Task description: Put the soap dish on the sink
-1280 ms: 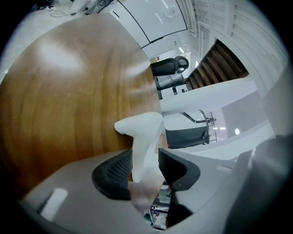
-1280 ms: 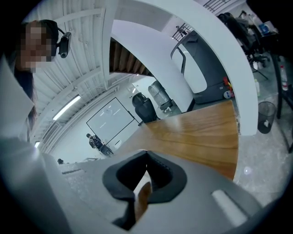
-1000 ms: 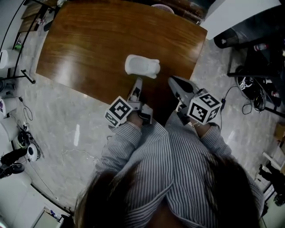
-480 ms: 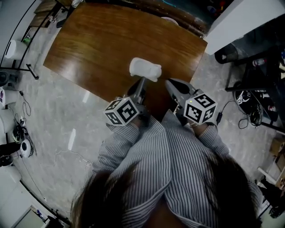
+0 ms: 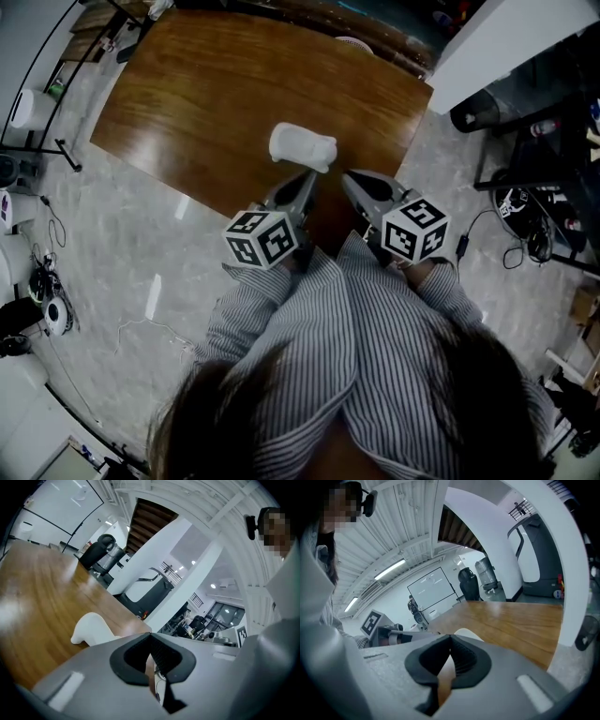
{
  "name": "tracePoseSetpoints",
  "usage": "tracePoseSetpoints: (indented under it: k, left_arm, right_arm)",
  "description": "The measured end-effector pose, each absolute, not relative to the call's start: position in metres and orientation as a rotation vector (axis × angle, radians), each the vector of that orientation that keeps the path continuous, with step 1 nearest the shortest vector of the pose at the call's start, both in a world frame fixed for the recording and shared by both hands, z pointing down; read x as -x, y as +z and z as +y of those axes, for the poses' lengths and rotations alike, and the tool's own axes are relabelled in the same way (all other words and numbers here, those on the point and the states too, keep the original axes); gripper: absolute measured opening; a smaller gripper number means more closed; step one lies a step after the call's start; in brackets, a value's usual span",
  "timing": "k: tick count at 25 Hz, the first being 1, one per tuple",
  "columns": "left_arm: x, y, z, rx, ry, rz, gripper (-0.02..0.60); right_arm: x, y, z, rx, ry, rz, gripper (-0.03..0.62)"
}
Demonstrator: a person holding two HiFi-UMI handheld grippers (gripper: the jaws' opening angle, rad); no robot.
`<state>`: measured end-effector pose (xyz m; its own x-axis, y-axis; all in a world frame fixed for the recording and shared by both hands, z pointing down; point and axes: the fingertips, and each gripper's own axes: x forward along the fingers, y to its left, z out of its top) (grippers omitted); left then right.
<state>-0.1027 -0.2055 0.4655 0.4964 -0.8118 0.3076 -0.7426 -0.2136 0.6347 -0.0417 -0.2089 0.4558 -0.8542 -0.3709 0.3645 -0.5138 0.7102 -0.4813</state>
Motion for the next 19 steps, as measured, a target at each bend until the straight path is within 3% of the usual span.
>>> tracePoseSetpoints:
  k: [19]
  left_arm:
    - [0.094,0.476,-0.209,-1.975,-0.081,-1.218,0.000]
  right_arm:
    - [0.033,0.462,-0.212,-0.751,0.892,-2.659,0.002]
